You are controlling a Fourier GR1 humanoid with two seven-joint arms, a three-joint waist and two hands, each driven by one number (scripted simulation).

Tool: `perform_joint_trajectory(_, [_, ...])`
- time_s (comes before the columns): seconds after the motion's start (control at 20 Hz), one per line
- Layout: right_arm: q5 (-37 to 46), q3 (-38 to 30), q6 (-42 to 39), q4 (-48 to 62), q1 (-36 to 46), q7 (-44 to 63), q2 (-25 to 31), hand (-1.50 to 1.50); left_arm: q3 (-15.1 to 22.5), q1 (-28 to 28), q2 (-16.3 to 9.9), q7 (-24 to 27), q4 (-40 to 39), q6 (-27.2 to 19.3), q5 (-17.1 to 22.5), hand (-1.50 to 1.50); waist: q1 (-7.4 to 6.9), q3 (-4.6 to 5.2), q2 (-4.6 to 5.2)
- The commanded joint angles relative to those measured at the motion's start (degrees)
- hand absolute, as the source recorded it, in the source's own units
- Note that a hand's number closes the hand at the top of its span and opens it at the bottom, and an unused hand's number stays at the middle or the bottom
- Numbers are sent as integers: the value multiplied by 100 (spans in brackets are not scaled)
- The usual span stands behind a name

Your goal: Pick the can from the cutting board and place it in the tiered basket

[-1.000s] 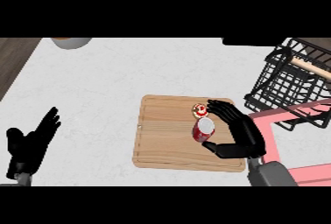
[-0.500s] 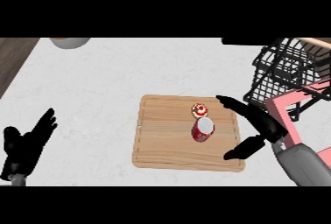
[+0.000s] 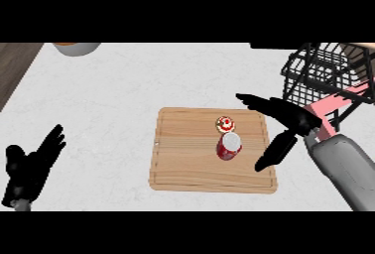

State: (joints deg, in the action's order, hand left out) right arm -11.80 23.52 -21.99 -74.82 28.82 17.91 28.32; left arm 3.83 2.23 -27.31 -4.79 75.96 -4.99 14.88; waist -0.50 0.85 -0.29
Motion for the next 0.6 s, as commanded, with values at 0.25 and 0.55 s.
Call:
perform_joint_trajectory(0.25, [135, -94, -802, 310, 490, 1278, -275, -150, -153, -15, 193, -86, -23, 28, -208, 0, 26, -84, 27])
perform_joint_trajectory(0.55, [328, -567, -1319, 180, 212, 1476, 33, -150, -352, 209, 199, -131, 215, 266, -255, 0, 43, -84, 23])
